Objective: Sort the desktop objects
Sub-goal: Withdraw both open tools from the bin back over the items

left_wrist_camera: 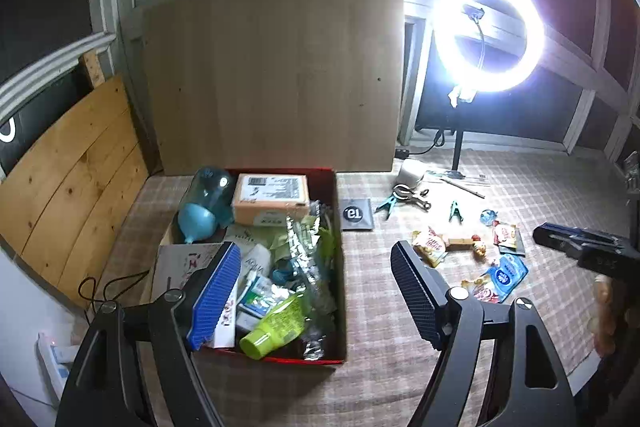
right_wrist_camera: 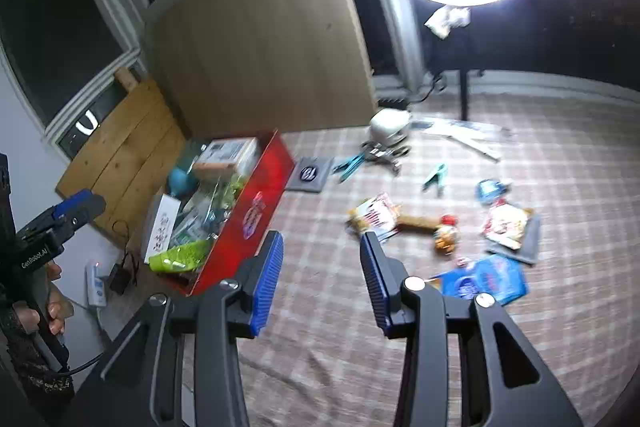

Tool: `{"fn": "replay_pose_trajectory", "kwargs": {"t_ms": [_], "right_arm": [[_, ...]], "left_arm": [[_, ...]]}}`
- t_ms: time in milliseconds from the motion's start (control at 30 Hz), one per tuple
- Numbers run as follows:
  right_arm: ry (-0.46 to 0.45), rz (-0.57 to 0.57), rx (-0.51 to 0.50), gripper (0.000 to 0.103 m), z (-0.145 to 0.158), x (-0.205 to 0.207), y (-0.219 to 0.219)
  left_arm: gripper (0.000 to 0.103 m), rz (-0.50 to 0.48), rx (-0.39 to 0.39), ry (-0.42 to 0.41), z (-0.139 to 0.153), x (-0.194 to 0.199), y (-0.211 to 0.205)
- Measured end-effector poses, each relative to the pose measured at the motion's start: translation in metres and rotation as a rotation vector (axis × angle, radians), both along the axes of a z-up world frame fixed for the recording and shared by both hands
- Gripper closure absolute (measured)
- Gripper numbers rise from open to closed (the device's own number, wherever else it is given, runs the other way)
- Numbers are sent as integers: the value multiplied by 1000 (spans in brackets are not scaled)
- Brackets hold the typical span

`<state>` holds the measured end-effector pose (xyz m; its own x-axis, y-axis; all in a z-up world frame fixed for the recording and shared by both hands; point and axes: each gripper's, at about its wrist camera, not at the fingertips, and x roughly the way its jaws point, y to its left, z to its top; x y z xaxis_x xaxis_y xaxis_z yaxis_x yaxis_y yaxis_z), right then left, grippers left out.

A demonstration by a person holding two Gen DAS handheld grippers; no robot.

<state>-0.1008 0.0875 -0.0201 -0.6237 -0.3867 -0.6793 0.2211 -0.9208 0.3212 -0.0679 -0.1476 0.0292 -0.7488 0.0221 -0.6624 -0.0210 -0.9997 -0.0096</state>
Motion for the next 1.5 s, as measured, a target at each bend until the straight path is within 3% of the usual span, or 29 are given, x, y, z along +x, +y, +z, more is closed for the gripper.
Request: {"fn": "replay_pose_trajectory", "kwargs": {"t_ms": [700, 1000, 1500], "right_arm": [[172, -120, 20, 63, 63, -4, 106], [124, -197, 2, 63, 42, -22, 147], [2, -258, 12, 63, -7, -37, 171]], "left_arm": [[27, 17, -41, 94, 34, -24, 68], [27, 11, -58, 81, 27, -54, 98], [26, -38, -53, 1, -8, -85, 126]]}}
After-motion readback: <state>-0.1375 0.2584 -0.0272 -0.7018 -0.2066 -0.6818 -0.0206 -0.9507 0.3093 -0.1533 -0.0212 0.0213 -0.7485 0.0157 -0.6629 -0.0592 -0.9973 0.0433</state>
